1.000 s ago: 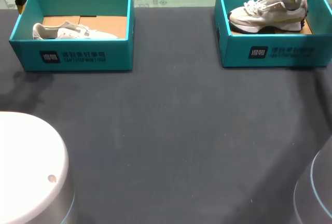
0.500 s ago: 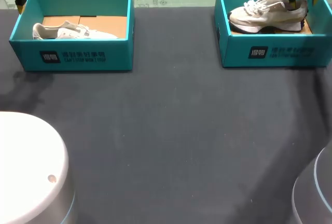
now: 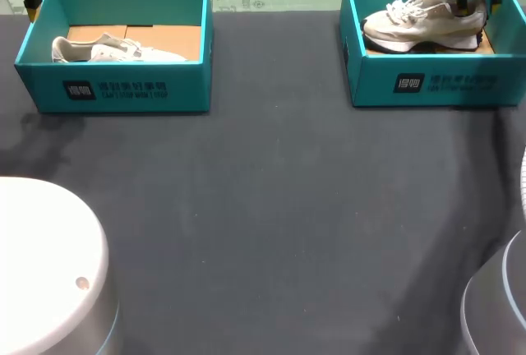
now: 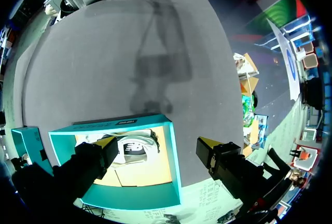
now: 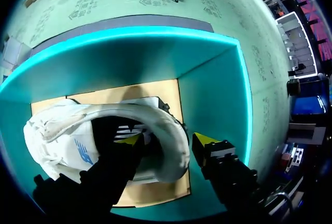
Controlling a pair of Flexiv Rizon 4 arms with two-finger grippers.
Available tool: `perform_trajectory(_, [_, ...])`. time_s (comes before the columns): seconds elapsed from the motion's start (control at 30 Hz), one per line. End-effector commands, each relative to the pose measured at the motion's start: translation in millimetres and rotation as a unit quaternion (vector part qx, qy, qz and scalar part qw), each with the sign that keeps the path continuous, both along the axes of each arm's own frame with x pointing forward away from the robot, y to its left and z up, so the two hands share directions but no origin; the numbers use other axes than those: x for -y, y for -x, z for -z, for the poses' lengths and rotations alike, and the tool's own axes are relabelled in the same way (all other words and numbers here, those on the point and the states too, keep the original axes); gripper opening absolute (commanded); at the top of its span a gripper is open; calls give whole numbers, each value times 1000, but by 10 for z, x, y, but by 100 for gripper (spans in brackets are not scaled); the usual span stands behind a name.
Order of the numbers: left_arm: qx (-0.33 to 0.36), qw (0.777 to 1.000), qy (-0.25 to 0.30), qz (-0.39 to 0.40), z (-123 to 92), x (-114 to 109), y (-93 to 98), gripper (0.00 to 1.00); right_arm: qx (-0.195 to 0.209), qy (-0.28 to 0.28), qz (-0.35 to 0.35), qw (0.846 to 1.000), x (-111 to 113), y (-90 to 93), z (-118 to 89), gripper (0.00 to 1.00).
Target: Take the shoe out of the shoebox, open the shoe tongue, remove and reinsert the insole, then place the shoe into the shoebox
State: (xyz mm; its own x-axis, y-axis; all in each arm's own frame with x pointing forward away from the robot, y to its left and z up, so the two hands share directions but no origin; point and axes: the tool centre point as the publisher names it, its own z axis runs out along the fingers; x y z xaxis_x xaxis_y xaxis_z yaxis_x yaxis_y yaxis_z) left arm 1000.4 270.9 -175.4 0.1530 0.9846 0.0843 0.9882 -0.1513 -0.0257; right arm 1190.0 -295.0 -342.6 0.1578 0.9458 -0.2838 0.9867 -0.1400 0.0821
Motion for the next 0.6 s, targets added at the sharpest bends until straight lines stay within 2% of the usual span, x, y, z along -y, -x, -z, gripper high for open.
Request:
perform_trajectory(0.03, [1,1000,-1,1,-3,-3,12,100,-10,-5,5,1000,36,-68,58,62])
perform_trajectory(0.3, [1,1000,-1,1,-3,-3,12,100,-12,-14,9,1000,65,-86,132,58])
perform_trajectory(0.6, [1,1000,-1,1,-3,-3,12,100,-17,-24,9,1000,65,-89,227,64])
